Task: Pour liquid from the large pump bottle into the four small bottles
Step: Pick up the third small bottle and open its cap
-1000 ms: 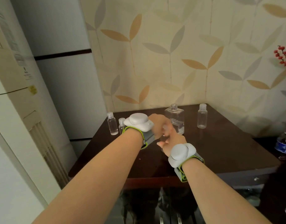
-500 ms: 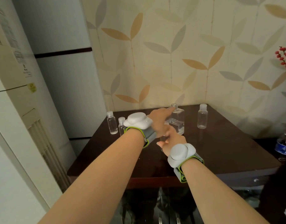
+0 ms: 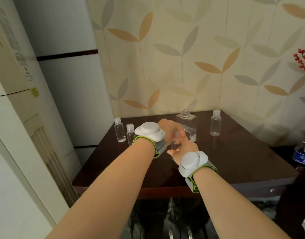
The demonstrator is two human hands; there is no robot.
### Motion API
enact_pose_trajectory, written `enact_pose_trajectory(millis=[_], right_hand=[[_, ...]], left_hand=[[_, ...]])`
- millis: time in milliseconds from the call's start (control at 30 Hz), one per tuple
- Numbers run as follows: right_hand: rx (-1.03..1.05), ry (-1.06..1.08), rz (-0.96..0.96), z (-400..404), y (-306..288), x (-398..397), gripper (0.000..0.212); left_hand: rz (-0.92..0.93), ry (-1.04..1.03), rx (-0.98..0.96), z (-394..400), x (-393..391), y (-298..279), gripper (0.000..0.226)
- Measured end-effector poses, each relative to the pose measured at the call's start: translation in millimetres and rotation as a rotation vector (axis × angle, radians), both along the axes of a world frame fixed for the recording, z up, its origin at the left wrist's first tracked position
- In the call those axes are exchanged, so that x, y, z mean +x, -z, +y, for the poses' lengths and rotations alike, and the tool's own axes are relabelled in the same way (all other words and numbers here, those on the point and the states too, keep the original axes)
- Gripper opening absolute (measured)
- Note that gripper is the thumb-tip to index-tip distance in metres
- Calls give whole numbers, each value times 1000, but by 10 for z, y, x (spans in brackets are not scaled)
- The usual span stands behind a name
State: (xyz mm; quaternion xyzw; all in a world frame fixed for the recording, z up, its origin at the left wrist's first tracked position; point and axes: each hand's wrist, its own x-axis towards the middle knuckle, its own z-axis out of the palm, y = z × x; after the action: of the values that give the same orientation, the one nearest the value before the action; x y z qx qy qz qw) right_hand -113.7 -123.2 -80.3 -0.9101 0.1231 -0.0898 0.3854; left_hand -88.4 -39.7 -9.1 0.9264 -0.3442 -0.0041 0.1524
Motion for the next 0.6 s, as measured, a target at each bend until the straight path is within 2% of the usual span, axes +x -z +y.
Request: enact_pose_trajectory(millis=[133,200,333,600], right_hand=[[8,-26,-23,-20,12,9,50],[9,-23,-23,-22,15,15,49],[10,-28,-60,-21,40,3,33],[78,-87,-147,-46,70,-5,40]], left_hand=[[-123,-9,193,-19,62,-13,46],[-155,-17,211,-36,75,21,43],[-222,-80,259,-83,122,124,29],[-195,-114,266,-90,106,172,25]])
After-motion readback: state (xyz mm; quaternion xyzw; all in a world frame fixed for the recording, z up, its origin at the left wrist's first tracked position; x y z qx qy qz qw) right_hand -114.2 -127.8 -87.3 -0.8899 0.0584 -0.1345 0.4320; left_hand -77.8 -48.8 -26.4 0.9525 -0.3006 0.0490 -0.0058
